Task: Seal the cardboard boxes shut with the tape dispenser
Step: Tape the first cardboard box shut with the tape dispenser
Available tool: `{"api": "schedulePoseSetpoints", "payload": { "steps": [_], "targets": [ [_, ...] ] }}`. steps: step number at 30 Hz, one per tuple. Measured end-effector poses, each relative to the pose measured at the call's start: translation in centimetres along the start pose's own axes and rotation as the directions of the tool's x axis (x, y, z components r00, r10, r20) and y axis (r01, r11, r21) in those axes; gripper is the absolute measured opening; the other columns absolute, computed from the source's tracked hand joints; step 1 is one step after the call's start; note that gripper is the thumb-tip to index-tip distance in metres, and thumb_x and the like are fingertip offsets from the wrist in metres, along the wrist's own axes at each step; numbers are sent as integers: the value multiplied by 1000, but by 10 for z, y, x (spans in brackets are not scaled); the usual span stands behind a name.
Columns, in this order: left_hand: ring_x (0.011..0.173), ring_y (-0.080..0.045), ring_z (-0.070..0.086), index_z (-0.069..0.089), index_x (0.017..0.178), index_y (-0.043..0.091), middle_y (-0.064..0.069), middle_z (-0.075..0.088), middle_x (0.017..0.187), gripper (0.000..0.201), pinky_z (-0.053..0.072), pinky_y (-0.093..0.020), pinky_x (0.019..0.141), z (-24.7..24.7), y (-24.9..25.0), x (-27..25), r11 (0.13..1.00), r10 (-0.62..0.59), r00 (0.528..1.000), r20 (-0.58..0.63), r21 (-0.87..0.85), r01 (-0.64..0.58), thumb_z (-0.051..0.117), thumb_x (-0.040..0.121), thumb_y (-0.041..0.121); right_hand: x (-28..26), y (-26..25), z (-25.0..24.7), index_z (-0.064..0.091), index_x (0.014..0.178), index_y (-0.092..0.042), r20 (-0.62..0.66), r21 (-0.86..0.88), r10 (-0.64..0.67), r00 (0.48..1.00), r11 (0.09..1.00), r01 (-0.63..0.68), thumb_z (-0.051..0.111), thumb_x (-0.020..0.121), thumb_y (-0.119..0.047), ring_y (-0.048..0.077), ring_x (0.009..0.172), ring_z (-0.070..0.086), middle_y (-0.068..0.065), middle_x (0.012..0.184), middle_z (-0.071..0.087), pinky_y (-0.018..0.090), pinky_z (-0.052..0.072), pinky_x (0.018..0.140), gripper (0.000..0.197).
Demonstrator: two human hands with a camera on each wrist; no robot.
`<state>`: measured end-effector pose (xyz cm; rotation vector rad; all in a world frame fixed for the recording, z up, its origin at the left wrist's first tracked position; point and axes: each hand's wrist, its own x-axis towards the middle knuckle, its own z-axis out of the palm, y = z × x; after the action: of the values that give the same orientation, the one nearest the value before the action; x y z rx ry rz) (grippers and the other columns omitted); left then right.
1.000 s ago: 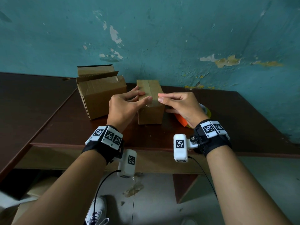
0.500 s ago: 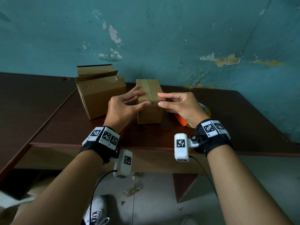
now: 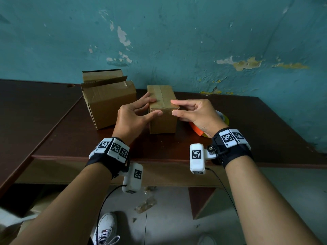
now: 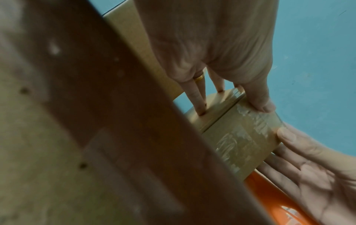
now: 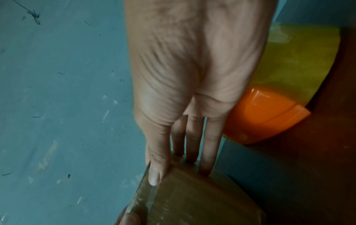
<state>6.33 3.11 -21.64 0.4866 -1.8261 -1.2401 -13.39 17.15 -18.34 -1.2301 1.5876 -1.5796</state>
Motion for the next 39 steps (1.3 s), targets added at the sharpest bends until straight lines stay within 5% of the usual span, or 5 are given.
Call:
{"api": "schedulePoseSetpoints", "payload": {
  "steps": [8, 17, 25, 32, 39],
  "targets": [
    [133, -12, 60, 72, 129, 31, 12, 52, 159, 53, 63, -24, 88, 9, 13, -8, 997, -8, 1000, -19, 75, 10, 91, 79, 36, 0, 1, 0, 79, 125, -15, -24, -64, -38, 999, 997, 37, 90, 81, -6, 15, 122, 72, 6, 125, 78, 43, 55, 110, 46],
    [125, -14, 68, 69, 132, 41, 15, 51, 158, 61, 64, -38, 95, 16, 11, -8, 979, 15, 997, -76, 205, 1, 90, 75, 49, 2, 3, 3, 82, 119, -18, -68, -120, -78, 995, 990, 70, 94, 78, -14, 16, 118, 73, 4, 119, 80, 45, 56, 108, 43],
    [129, -2, 59, 71, 138, 25, 12, 52, 158, 53, 55, -13, 92, 9, 12, -9, 998, -1, 999, -35, 70, 4, 83, 88, 39, -5, -6, 2, 75, 129, -11, -13, -34, -5, 1000, 999, 5, 80, 92, -5, 16, 119, 73, 7, 119, 79, 36, 61, 100, 38],
    [126, 15, 55, 71, 137, 18, 10, 56, 155, 45, 53, -17, 103, 4, 5, -6, 1000, 19, 1000, -8, -1, -19, 75, 96, 38, -6, -8, 0, 75, 130, -17, 11, -26, 28, 1000, 999, -28, 77, 95, -10, 14, 123, 71, 5, 122, 79, 42, 58, 106, 36],
    [129, 12, 56, 71, 137, 17, 10, 56, 155, 51, 55, -23, 105, 3, 5, -6, 1000, 12, 1000, -15, -24, -12, 75, 93, 43, -6, -7, -3, 75, 132, -15, 25, -15, 33, 999, 999, -33, 74, 99, -15, 14, 129, 67, 5, 132, 75, 44, 57, 108, 33]
  ]
}}
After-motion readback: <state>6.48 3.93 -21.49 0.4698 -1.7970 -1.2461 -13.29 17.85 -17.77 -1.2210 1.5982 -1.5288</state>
